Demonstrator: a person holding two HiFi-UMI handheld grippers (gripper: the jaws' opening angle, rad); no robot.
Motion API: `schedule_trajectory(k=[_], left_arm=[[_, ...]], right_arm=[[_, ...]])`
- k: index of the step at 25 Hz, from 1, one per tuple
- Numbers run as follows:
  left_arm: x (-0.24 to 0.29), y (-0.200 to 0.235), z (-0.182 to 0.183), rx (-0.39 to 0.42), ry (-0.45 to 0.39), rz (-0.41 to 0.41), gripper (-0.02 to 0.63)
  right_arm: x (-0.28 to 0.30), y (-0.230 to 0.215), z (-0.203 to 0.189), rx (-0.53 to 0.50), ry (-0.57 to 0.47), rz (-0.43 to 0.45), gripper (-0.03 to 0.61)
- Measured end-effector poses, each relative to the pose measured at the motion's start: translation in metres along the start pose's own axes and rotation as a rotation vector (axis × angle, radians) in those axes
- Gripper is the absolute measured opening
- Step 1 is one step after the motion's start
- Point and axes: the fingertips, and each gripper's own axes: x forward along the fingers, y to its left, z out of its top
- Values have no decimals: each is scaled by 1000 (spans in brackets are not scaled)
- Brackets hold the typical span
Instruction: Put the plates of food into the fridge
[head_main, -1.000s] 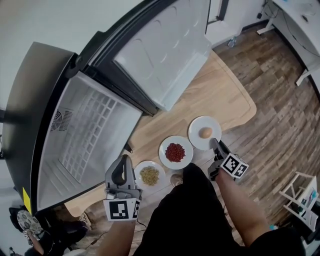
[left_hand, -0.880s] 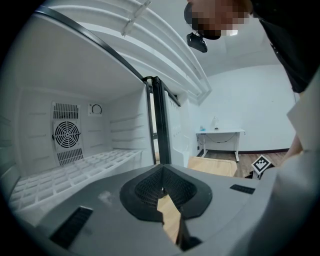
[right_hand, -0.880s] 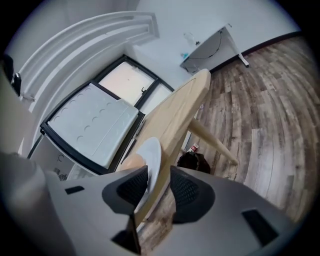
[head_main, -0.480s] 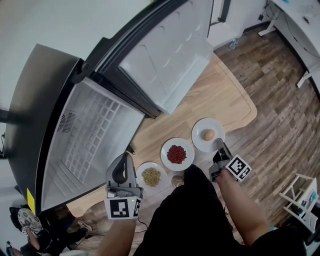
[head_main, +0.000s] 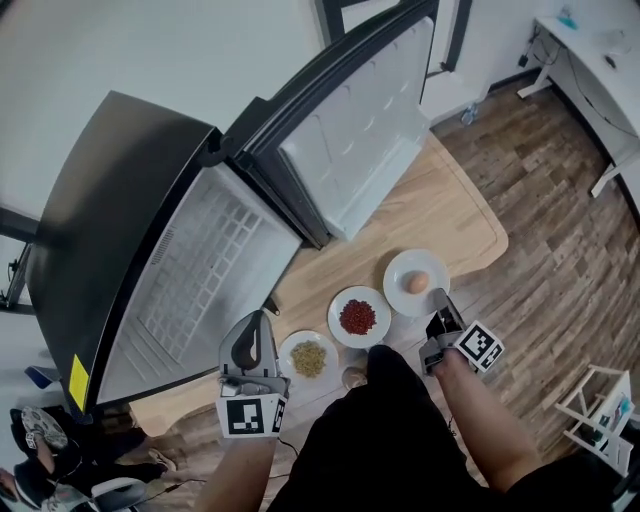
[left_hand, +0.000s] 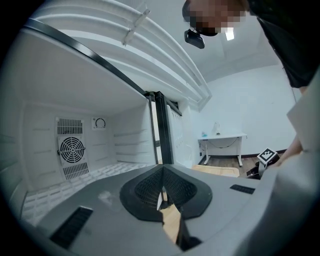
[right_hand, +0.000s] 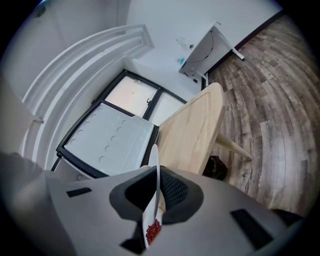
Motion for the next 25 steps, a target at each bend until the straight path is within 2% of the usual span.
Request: schedule_trajectory(k=[6,14,25], left_arm=[[-20,9,9,-16,-27,38,5],[-46,21,25,-25,-63,86,5],[-97,42,37,-14,-83,195,4]], right_arm=[[-6,31,-1,-18,38,27,32],[-5,85,2,-35,79,157,32],[0,138,-26,-43,200,224,32]])
